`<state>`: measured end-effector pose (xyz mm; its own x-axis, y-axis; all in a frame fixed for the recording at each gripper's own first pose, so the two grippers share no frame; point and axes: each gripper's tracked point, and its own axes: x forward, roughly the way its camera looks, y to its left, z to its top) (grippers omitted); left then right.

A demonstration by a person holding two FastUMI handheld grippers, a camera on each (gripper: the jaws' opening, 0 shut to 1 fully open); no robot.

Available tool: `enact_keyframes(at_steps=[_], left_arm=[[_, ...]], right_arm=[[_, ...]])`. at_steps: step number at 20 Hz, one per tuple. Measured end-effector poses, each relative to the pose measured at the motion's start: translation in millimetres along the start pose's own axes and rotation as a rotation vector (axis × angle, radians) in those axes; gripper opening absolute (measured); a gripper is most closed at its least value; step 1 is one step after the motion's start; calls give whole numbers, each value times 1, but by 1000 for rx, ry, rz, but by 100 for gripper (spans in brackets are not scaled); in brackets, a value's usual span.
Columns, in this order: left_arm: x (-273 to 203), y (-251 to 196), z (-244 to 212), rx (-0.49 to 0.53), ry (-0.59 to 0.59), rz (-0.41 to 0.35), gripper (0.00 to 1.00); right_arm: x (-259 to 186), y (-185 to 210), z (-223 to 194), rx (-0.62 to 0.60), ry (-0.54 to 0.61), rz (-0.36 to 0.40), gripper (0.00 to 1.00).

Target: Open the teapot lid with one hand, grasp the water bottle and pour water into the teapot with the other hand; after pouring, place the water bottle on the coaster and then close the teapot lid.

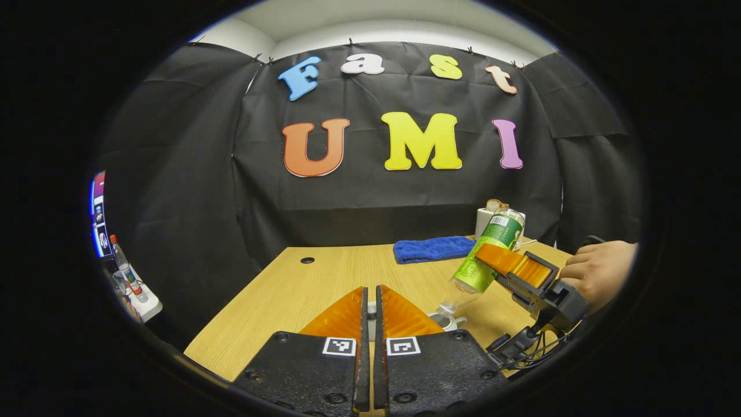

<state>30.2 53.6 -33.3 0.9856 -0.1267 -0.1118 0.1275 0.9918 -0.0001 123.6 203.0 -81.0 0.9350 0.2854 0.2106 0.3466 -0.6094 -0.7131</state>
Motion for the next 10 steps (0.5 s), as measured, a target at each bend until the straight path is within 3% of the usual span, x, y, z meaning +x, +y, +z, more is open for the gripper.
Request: enact_keyframes(at_steps=[5, 10], left_arm=[[-2, -2, 5, 4, -19, 7, 5], [2, -4, 4, -4, -22, 5, 5]], right_arm=[[-6, 26, -9, 265, 5, 12, 72], [-21, 56, -34, 708, 35, 58, 72]])
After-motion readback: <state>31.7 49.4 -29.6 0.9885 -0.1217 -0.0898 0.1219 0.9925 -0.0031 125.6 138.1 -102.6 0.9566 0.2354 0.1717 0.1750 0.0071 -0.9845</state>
